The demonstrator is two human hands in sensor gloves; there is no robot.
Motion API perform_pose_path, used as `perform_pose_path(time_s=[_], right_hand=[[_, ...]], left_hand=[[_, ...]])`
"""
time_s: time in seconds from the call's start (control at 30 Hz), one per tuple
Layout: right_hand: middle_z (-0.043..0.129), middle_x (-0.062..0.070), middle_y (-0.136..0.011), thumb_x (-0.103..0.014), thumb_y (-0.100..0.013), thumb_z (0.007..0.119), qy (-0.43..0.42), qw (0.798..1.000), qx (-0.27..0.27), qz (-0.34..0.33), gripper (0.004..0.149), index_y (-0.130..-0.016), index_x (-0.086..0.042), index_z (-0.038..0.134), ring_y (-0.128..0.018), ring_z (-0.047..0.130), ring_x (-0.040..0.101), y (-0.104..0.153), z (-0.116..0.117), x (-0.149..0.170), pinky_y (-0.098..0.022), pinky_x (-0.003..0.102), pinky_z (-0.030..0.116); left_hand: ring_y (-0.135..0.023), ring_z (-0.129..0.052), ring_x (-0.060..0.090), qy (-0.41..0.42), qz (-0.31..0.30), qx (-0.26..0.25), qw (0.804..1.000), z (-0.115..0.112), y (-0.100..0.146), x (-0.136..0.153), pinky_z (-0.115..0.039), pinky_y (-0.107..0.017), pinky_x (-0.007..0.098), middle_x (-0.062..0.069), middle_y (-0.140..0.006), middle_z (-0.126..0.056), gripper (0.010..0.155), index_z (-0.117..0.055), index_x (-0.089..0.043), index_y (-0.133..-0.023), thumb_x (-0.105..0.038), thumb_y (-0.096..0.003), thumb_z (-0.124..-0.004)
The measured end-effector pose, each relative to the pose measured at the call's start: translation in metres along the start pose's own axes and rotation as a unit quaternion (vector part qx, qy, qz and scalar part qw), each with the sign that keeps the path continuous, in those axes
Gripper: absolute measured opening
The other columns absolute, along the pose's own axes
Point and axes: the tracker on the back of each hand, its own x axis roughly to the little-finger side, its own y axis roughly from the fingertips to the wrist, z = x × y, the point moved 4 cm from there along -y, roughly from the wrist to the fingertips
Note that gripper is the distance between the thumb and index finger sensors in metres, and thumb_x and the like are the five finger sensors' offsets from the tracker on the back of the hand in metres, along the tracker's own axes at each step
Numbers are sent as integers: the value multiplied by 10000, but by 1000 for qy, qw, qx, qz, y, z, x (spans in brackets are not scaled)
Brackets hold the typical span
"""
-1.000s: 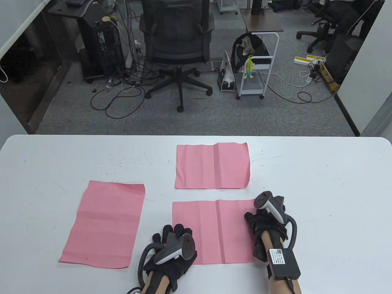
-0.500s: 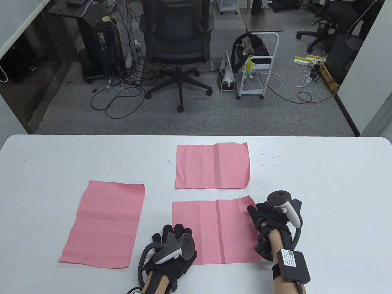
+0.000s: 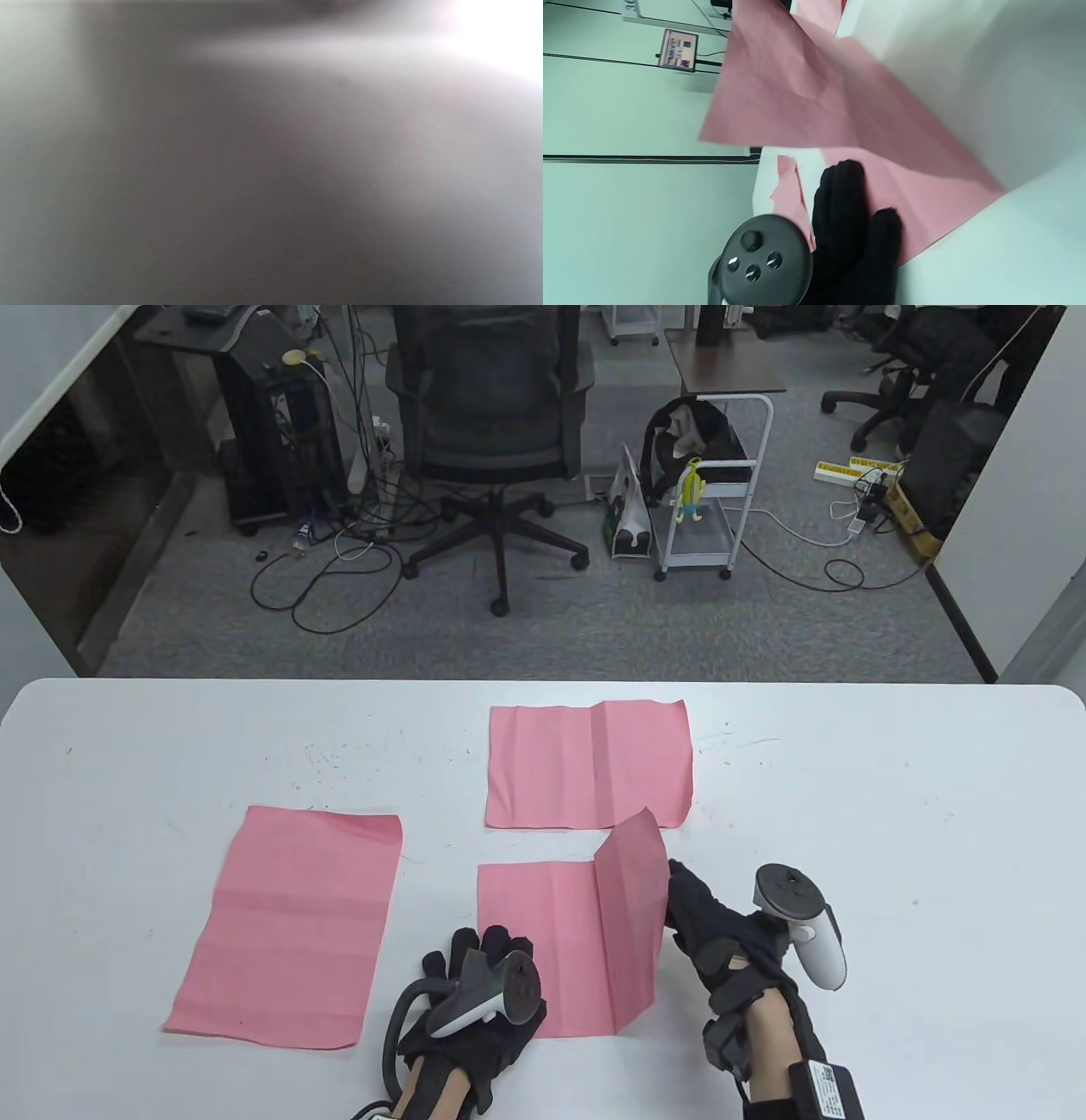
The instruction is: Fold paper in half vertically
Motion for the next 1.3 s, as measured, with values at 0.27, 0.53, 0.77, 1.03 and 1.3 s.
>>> perform_pose_path(time_s=[0.27,0.53,0.77,1.03,1.3], right_hand=[[444,58,-1170,-574,-470,518,77,996,-48,-9,682,-1079,-289,400,-1101,331,398,-28,52,16,-772,633,318],[308,-36,-1185,-522,-484,577,489,861,56,129,644,-1058,-387,319,-1118,276,296,-39,87,31,-802,564,274],[135,-50,-1154,-524,-482,552,533,828,34,169,657,-1042,-394,234,-1083,124,266,-45,95,49,-773,557,174],[82,-71,-1136,-531,-482,536,516,838,20,174,660,-1033,-402,197,-1065,54,252,-46,94,52,-757,548,112],[80,-74,-1134,-532,-482,536,516,838,18,176,661,-1032,-403,193,-1063,51,251,-47,95,52,-755,546,110]], left_hand=[[-1126,18,470,-1,0,0,1000,0,0,0,-148,-787,735,74,-1229,77,804,19,-275,-1166,-638,-555,-356],[-1126,17,472,-3,0,1,1000,0,0,0,-149,-787,736,74,-1230,77,805,21,-273,-1165,-637,-553,-353],[-1132,-8,476,-8,5,-5,1000,1,1,-1,-171,-790,735,80,-1235,53,801,3,-268,-1169,-631,-555,-364],[-1185,-171,426,11,36,-79,996,22,13,21,-246,-806,720,59,-1290,-150,720,-189,-300,-1202,-570,-576,-423],[-1178,-239,448,80,82,-236,965,53,44,42,-293,-794,728,108,-1287,-262,687,-273,-252,-1209,-503,-594,-451]])
